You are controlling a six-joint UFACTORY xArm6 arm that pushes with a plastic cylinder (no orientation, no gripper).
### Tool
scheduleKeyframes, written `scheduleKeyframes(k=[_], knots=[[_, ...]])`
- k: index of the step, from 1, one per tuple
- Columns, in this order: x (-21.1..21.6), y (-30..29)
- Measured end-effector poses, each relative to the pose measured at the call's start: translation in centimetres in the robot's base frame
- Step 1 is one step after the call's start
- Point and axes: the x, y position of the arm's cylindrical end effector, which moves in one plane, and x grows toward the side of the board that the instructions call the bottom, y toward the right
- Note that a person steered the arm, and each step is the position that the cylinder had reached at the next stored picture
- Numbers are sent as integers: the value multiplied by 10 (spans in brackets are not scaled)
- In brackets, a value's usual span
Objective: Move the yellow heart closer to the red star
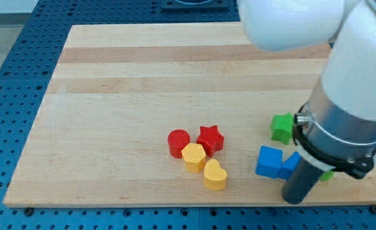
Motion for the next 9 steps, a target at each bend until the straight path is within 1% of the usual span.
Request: scheduleKeyframes(k=[2, 3, 7, 8, 9], knots=[[-1, -57], [0, -96], [0, -109], [-12, -109], [-15, -109]])
